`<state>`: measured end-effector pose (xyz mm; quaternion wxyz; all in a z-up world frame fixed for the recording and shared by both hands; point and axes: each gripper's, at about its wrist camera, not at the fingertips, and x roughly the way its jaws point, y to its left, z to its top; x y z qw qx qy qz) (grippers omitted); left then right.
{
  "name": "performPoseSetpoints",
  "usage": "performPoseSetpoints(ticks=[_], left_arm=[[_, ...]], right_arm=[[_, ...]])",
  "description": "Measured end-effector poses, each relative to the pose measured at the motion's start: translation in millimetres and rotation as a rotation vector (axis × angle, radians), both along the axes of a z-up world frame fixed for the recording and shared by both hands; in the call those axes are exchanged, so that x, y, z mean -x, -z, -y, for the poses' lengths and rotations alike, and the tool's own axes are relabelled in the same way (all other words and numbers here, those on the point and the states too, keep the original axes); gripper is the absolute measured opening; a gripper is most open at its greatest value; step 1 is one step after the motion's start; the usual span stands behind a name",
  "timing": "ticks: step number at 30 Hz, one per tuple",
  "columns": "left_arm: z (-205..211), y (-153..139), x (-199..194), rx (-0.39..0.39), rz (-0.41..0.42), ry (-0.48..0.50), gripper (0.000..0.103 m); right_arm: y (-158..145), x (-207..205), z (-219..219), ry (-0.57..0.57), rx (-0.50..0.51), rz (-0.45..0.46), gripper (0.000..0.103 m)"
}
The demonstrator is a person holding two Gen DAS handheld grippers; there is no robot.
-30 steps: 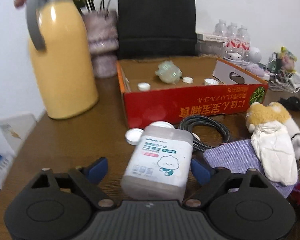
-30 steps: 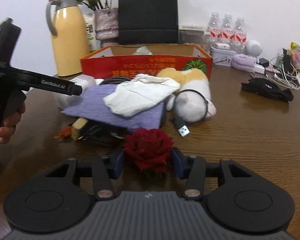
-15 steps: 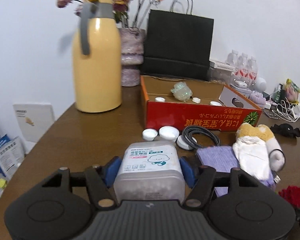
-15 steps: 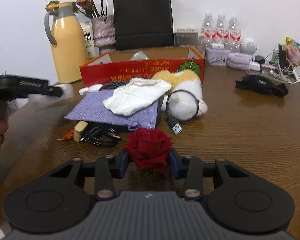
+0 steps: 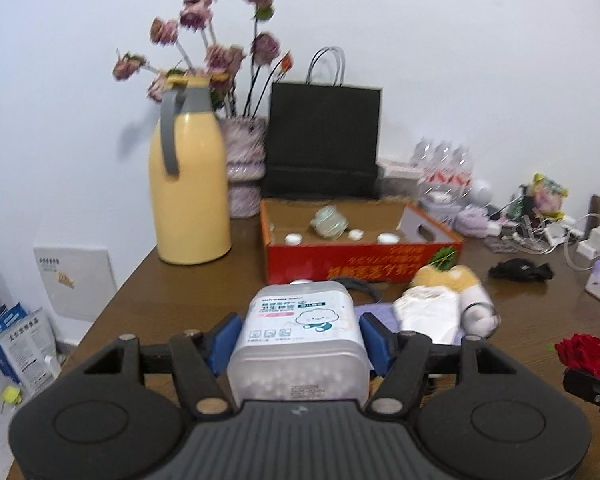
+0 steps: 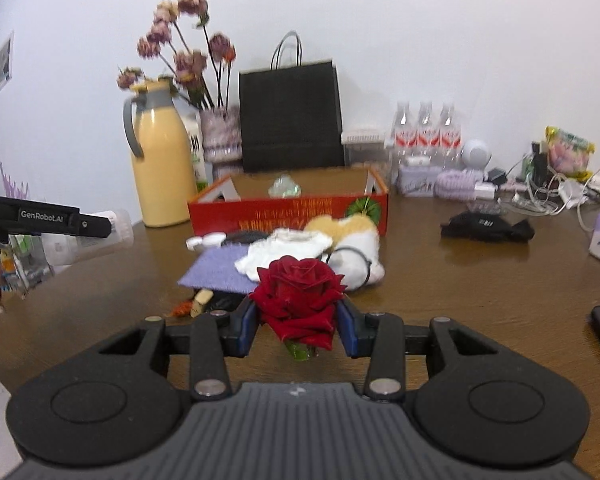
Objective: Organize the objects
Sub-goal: 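Carry the container and rose into the red box and open both tools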
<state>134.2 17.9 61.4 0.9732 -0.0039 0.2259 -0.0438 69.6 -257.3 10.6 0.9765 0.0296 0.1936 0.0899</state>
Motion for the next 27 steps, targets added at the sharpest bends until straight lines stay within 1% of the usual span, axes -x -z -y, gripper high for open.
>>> performPoseSetpoints(ticks=[5, 11, 14, 16, 18, 22, 25, 27], left_arm=[[8.9, -11.2, 16.2, -0.005, 0.035, 0.02, 0.064], [11.5, -20.9, 28.7, -0.005, 0.069, 0.031, 0.064], [12.6, -22.4, 25.2, -0.006, 0.075, 0.038, 0.064], [12.6, -21.0, 18.2, -0.006, 0.074, 0.035, 0.064], [12.2, -19.3, 9.4, -0.003, 0.064, 0.027, 0.064], [9.5, -15.4, -7.1, 0.007, 0.076, 0.027, 0.064], [7.7, -12.3, -31.0, 0.009, 0.078, 0.03, 0.064], [7.8, -12.8, -55.7, 0.001, 0.089, 0.033, 0.064]], right_arm=[[-11.2, 13.2, 4.3, 0.005, -0.004, 0.042, 0.041], [-14.3, 18.3, 4.6, 0.001, -0.009, 0.06, 0.041], [-14.4, 18.6, -1.9, 0.041, 0.066, 0.078, 0.041], [-14.9, 16.9, -4.0, 0.049, 0.081, 0.086, 0.041], [-15.5, 12.8, 0.4, 0.04, 0.053, 0.078, 0.041], [-17.2, 2.6, 11.2, 0.04, 0.02, 0.066, 0.041], [-20.8, -20.7, 19.3, 0.037, 0.039, 0.049, 0.041], [-26.6, -41.8, 22.7, 0.009, 0.044, 0.044, 0.041]])
